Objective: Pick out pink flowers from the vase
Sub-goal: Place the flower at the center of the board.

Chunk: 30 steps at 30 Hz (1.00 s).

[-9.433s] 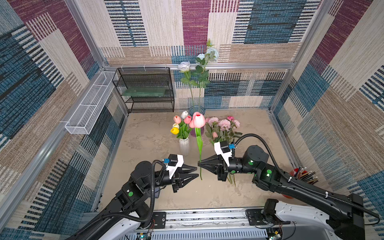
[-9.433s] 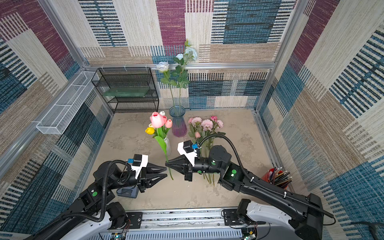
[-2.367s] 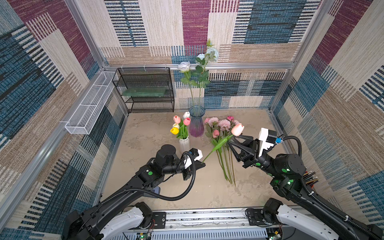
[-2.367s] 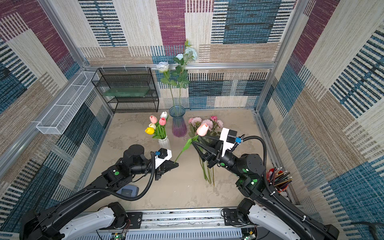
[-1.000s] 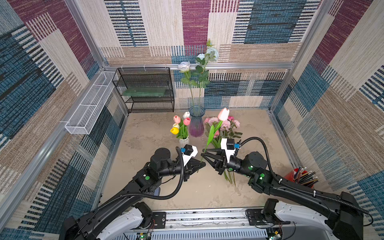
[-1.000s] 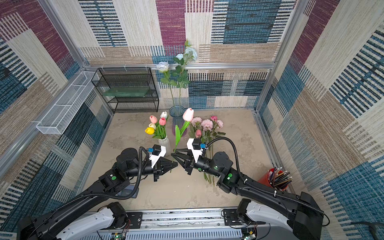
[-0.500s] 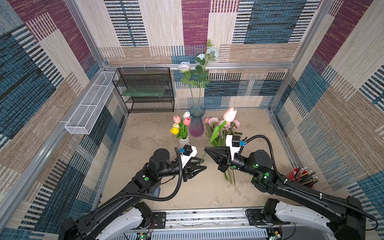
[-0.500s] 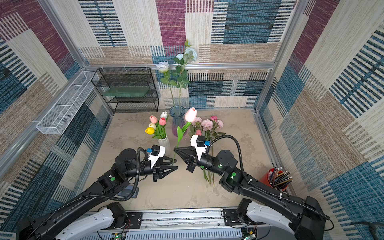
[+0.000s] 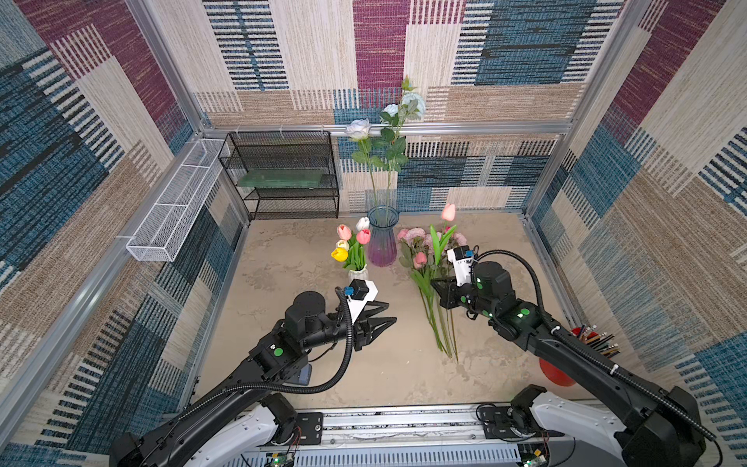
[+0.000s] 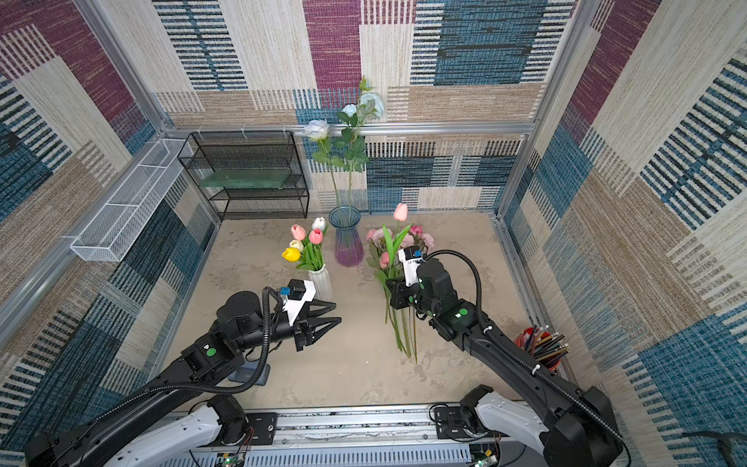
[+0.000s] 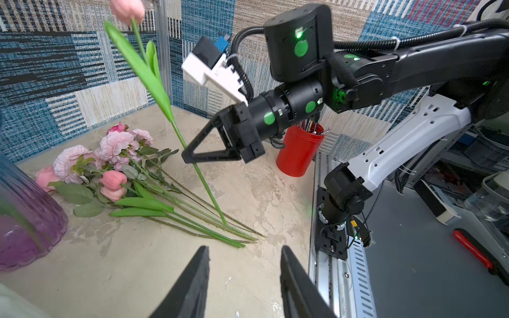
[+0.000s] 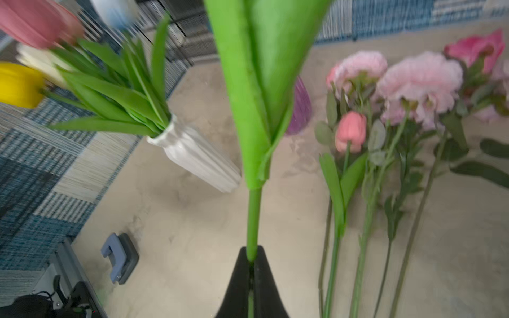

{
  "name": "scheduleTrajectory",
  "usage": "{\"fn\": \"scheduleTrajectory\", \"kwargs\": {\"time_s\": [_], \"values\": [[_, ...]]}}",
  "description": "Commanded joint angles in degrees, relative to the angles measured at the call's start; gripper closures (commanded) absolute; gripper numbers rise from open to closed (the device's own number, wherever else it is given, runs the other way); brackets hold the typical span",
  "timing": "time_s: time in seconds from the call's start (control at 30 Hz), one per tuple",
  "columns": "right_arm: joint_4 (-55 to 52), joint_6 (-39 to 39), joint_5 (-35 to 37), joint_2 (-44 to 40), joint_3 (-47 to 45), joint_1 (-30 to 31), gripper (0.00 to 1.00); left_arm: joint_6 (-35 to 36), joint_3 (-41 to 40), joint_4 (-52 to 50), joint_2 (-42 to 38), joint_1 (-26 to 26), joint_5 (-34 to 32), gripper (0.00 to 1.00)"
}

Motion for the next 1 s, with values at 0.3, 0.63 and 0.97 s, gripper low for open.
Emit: {"fn": "scheduleTrajectory", "kwargs": {"time_s": [0.3, 0.63, 0.97], "values": [[-7.9, 0.7, 0.2, 15.4, 0.3, -3.5, 1.00, 0.3, 0.5, -1.2, -2.8, 0.0, -4.0, 0.56], [-7.5, -1.4, 0.8, 22.5, 2.8, -3.5, 0.95, 0.1, 1.6, -2.9, -1.8, 0.0, -3.3, 0.56], [-7.3, -1.8, 2.1, 27.7, 5.2, -4.0, 0.81, -0.1, 1.8, -2.9, -1.5, 0.0, -2.9, 0.56]]}}
